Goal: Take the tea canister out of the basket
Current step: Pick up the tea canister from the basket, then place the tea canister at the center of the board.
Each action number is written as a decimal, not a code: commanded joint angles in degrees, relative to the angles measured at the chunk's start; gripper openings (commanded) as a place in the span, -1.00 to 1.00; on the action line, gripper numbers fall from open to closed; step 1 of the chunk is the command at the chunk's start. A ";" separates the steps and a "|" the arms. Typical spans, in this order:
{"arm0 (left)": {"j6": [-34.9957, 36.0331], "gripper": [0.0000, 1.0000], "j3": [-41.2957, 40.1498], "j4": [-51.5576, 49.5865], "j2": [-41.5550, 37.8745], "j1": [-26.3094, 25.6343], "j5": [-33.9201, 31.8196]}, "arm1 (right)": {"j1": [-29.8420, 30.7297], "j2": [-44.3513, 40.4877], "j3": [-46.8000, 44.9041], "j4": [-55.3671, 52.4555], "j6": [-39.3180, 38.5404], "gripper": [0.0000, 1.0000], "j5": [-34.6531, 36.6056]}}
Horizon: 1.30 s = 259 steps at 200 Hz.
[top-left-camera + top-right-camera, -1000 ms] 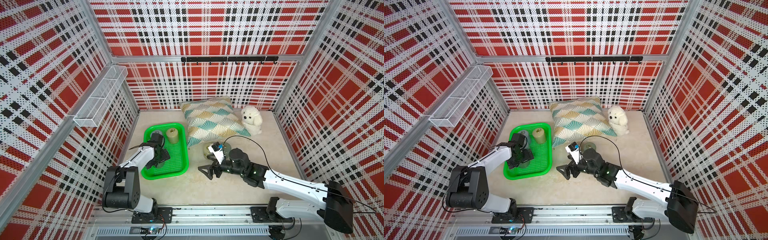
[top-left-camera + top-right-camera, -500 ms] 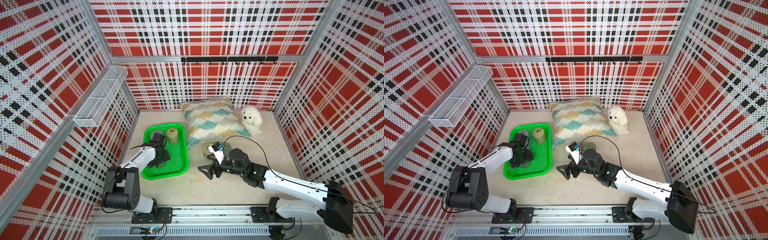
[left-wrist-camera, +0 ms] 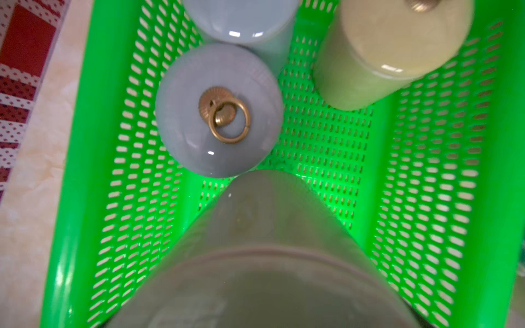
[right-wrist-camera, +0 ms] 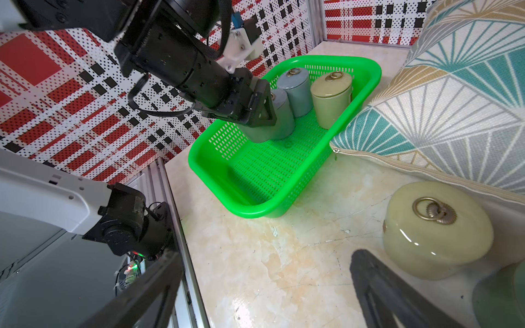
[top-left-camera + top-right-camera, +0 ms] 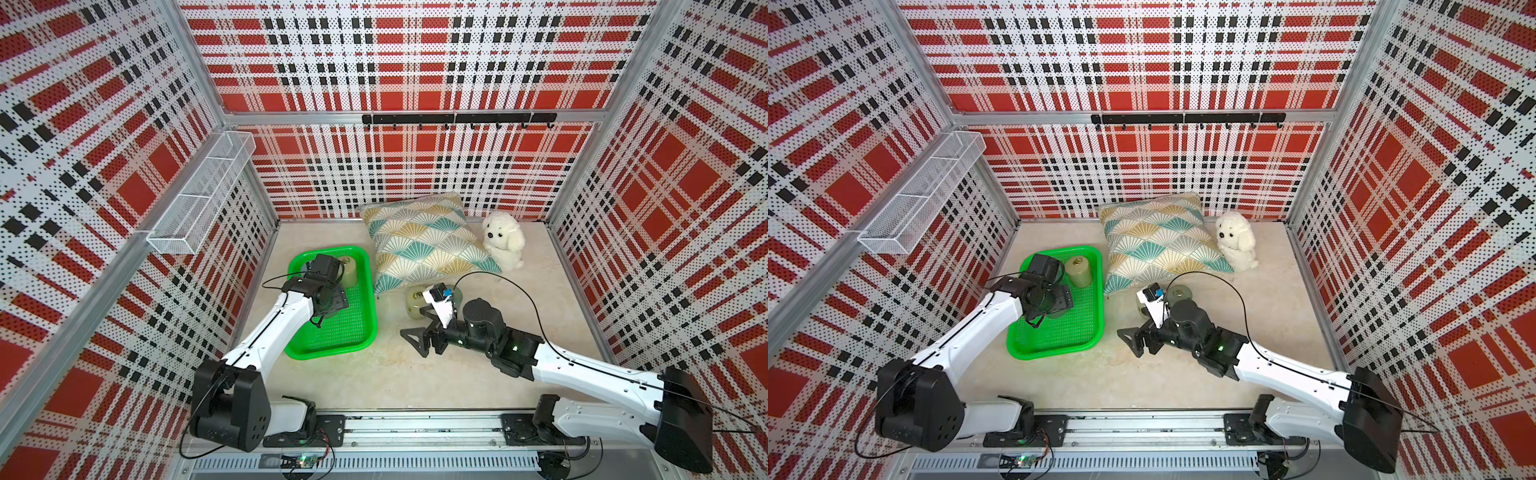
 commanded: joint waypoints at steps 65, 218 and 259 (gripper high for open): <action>-3.61 0.37 14.10 -4.40 -0.57 -15.37 -5.42 | -0.75 -5.38 -1.49 -3.34 1.18 1.00 8.73; -6.31 0.37 15.32 4.57 15.44 -29.18 -1.49 | -5.96 -19.25 -7.58 -9.26 5.52 1.00 14.83; -5.72 0.36 11.33 8.53 17.60 -26.33 0.88 | -6.04 -18.59 -7.63 -8.60 5.29 1.00 14.52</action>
